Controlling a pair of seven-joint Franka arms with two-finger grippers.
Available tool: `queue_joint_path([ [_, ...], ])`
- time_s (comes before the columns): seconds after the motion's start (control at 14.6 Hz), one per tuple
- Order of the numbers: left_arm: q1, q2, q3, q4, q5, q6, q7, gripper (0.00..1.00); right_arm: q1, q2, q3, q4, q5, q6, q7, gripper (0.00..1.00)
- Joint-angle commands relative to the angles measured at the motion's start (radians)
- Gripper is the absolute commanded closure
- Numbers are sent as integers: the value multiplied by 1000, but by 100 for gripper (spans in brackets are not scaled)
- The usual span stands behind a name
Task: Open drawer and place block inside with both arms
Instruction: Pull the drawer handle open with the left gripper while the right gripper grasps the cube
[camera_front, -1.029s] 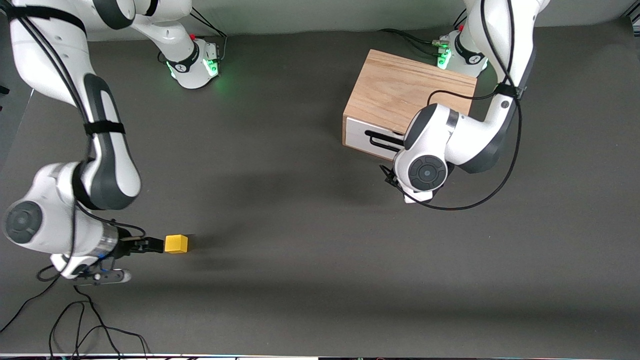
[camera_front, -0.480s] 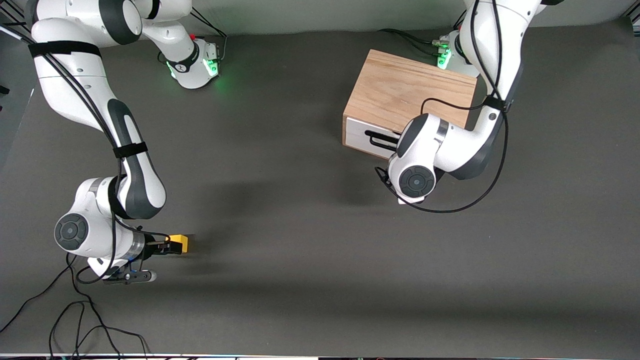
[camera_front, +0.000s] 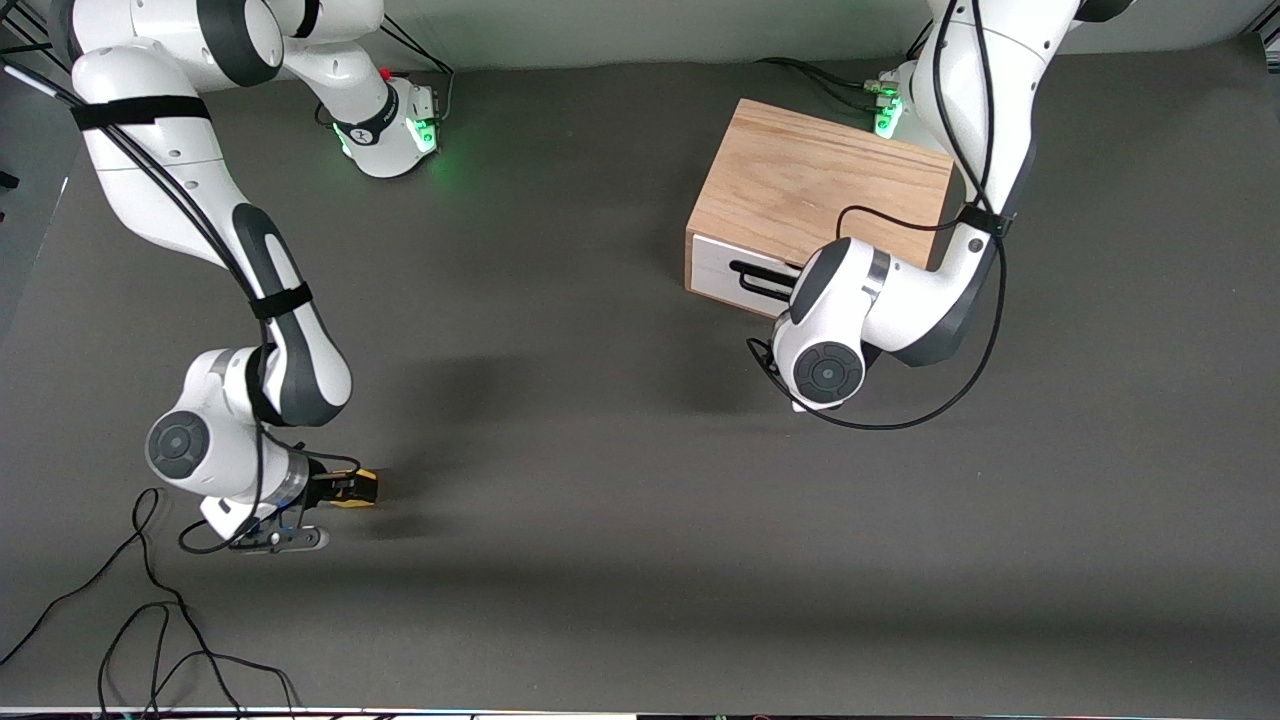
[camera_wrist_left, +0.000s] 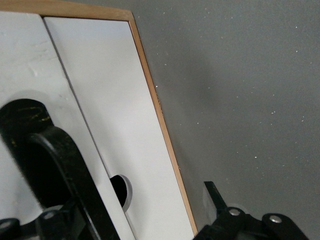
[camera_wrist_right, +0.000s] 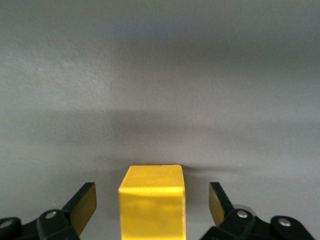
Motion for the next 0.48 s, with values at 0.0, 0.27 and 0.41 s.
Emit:
queue_joint_path([
  [0.0, -10, 7, 7, 7, -12, 27, -8, 13, 3, -54, -2, -69, 18, 30, 8, 0],
  [0.27, -9, 15, 8, 39, -7, 73, 9, 97, 3, -47, -2, -109, 18, 93, 8, 0],
  [0.41, 0, 15, 8, 91, -6, 53, 9, 100, 4, -44, -2, -112, 18, 102, 8, 0],
])
